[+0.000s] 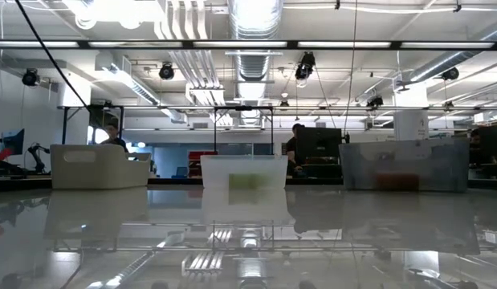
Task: Sort & place blocks by color
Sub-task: Put the green block into the transparent bin
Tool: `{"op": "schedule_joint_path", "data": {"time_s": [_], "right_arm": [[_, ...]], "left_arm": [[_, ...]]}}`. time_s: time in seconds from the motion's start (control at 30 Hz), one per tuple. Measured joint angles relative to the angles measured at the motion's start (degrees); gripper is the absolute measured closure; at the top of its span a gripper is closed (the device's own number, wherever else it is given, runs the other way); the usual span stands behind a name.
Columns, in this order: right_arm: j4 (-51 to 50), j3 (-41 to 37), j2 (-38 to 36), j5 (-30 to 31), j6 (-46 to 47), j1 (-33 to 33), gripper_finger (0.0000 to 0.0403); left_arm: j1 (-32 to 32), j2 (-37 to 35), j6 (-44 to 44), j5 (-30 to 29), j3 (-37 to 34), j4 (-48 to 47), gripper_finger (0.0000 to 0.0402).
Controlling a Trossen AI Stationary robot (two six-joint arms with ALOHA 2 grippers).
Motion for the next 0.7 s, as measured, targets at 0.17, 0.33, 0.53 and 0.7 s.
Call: {"op": "schedule_joint_path", "data": {"time_s": [0.17, 0.33, 0.53, 0.7], "right_arm": [[2.6, 0.0, 4.5, 10.2, 4.9, 13.3, 0.0295], [8.6, 0.0, 10.1, 13.1, 7.1, 20.2, 0.0294], [18.9, -0.1, 16.8, 14.4, 6.7, 23.7, 0.0273], [21.6, -0.1, 22.4, 14.6, 5.1, 24.4, 0.0243]], "left_arm": [[-4.4, 3.4, 0.0, -1.0, -0.2, 8.3, 0.0183], [-8.2, 7.8, 0.0, -2.1, 0.0, 16.1, 0.0183], [-11.1, 12.1, -0.1, -5.9, 0.0, 22.9, 0.0183], [-12.2, 13.9, -0.2, -7.1, 0.3, 23.6, 0.0183]]}}
